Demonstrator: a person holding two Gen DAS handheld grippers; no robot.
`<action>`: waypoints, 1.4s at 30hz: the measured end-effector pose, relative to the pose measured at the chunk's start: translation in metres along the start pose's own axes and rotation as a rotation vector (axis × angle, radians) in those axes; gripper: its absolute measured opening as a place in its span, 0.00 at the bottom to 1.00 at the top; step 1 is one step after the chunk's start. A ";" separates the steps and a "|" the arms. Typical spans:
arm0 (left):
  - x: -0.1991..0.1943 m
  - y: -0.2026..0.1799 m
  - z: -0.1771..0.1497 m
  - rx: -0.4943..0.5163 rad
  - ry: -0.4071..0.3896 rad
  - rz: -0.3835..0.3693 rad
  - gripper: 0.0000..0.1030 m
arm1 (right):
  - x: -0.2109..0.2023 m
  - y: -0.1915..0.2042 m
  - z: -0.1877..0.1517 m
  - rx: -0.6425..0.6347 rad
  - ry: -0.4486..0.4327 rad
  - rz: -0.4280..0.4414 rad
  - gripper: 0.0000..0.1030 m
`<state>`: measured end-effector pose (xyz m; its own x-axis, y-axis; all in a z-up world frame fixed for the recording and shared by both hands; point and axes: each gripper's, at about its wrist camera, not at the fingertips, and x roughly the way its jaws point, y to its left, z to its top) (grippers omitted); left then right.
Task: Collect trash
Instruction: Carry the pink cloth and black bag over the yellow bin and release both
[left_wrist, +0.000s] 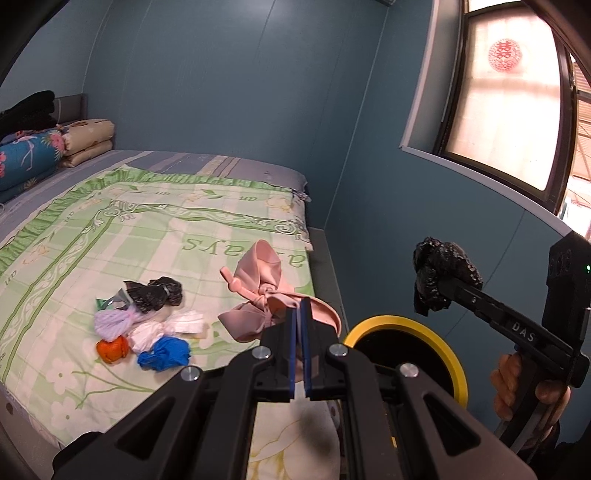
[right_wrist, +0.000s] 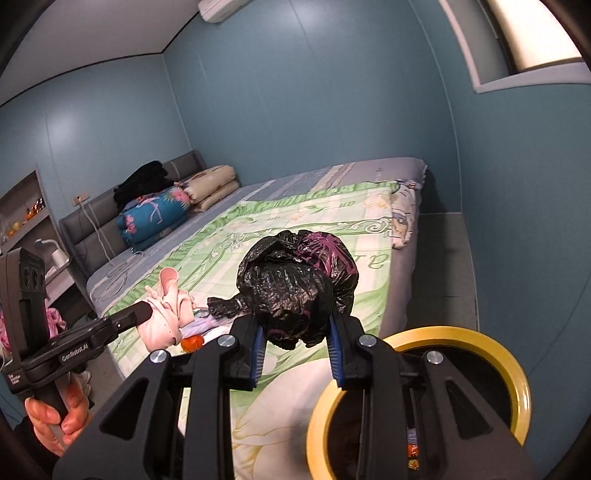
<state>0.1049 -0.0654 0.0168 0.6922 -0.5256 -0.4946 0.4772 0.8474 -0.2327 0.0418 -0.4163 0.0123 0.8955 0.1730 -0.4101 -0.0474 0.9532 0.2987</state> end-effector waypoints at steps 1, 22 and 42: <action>0.002 -0.004 0.000 0.007 0.003 -0.006 0.02 | -0.001 -0.003 0.001 0.005 -0.005 -0.008 0.26; 0.060 -0.062 -0.022 0.090 0.122 -0.102 0.02 | -0.006 -0.036 0.002 0.093 -0.001 -0.091 0.27; 0.105 -0.099 -0.062 0.137 0.281 -0.135 0.02 | 0.021 -0.082 -0.019 0.214 0.123 -0.116 0.27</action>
<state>0.0964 -0.1996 -0.0643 0.4508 -0.5752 -0.6826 0.6359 0.7436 -0.2066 0.0562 -0.4867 -0.0371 0.8281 0.1074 -0.5502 0.1587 0.8964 0.4138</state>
